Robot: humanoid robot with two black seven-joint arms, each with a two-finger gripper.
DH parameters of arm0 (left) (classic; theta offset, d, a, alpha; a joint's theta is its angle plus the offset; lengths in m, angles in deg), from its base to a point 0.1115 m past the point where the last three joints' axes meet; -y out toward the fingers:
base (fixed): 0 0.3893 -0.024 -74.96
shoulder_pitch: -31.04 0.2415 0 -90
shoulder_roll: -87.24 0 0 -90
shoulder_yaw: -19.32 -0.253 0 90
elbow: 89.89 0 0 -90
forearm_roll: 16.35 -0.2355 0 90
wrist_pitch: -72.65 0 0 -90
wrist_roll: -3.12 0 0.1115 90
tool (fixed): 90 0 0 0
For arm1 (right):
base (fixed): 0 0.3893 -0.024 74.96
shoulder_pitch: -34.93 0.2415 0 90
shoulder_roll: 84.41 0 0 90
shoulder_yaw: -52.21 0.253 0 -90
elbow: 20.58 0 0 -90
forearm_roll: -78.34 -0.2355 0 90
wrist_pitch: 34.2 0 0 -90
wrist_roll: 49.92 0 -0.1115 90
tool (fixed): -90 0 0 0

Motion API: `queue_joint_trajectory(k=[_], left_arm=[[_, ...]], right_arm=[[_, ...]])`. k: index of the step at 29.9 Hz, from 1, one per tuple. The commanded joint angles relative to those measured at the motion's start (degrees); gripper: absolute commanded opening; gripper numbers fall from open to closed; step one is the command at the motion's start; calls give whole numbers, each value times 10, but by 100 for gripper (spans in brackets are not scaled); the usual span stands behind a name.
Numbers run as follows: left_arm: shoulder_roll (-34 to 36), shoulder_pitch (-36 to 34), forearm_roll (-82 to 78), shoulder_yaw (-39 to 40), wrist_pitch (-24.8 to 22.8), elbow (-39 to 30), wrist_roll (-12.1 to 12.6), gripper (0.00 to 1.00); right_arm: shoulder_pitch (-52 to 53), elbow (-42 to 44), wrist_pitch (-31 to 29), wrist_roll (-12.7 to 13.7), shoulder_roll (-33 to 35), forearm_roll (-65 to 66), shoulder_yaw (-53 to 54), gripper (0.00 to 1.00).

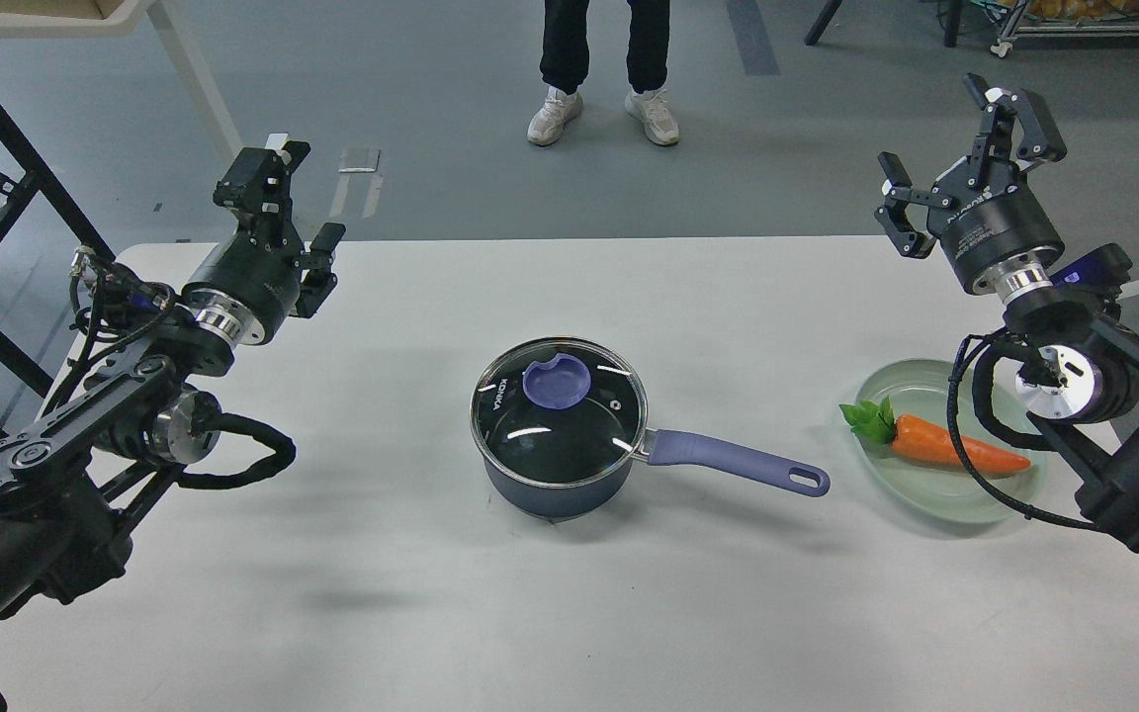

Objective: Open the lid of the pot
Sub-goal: 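Raise the right gripper and swing it toward the saucepan handle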

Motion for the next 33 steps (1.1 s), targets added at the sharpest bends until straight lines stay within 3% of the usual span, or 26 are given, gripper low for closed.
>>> queue_joint_trajectory(k=[1,15,25,33], left_arm=[[-1,0,0,-1,4,0,-1,100],[2,2,2,-4,-1,1,-2,100],[0,1,2,-3,-2,0,-3,100],[3,-2,2,-3,-2,-21,-2,100]], right_arm=[[0,0,0,0,-2,0,0,100],[0,-11,-4,-3,19,30,-1,100],[57,-140,-7,-4,93,314,-8,100],[174,-274,-8,-15,134,634,-167,100]])
